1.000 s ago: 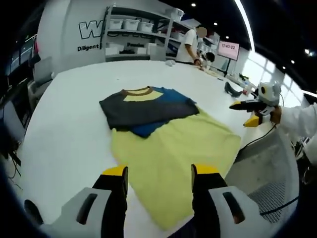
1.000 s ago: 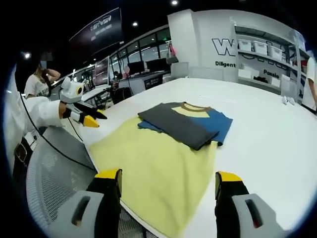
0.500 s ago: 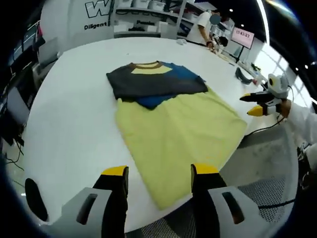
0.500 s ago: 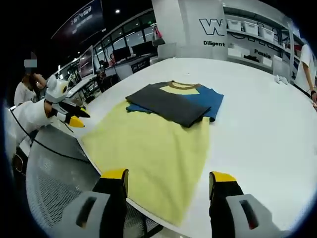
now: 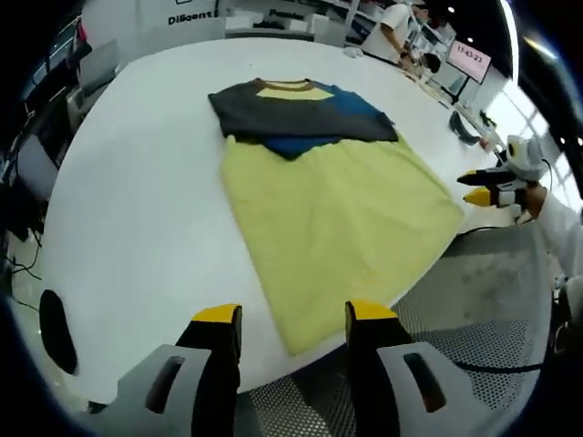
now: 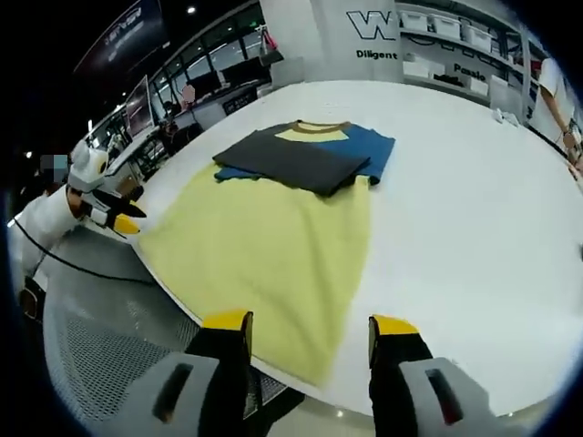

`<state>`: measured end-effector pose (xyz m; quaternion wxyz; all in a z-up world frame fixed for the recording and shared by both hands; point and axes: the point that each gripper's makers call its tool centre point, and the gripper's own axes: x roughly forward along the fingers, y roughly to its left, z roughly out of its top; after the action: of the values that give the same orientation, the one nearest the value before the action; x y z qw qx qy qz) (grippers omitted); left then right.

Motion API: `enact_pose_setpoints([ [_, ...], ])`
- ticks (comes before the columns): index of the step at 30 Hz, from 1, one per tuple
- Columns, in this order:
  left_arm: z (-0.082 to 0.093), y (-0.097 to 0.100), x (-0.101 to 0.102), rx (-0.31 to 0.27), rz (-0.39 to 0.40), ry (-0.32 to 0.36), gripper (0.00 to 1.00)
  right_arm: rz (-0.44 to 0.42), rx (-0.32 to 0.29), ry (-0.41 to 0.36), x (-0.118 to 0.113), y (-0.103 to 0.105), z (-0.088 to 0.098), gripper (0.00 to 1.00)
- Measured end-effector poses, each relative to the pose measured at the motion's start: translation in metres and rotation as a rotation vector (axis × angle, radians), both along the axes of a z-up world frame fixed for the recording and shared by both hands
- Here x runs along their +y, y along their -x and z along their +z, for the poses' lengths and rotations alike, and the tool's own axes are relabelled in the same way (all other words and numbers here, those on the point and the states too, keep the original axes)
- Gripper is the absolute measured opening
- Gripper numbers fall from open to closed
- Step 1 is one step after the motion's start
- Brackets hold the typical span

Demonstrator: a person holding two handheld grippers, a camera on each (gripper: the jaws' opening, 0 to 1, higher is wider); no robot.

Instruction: Fold the garment on the visible template until the final outline fits inside the template.

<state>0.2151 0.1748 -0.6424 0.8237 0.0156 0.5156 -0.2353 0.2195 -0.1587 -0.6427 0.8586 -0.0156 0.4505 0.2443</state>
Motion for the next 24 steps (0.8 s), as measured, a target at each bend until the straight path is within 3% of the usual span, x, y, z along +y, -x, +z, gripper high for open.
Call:
enact_pose_setpoints([
  [10, -0.007, 0.006, 0.0, 0.015, 0.051, -0.017, 0.39, -0.011, 0.061, 0.067, -0.001, 0.013, -0.015, 0.34],
  [24, -0.016, 0.011, -0.004, 0.051, 0.064, -0.038, 0.36, -0.083, 0.098, 0.056, -0.004, 0.021, -0.025, 0.32],
])
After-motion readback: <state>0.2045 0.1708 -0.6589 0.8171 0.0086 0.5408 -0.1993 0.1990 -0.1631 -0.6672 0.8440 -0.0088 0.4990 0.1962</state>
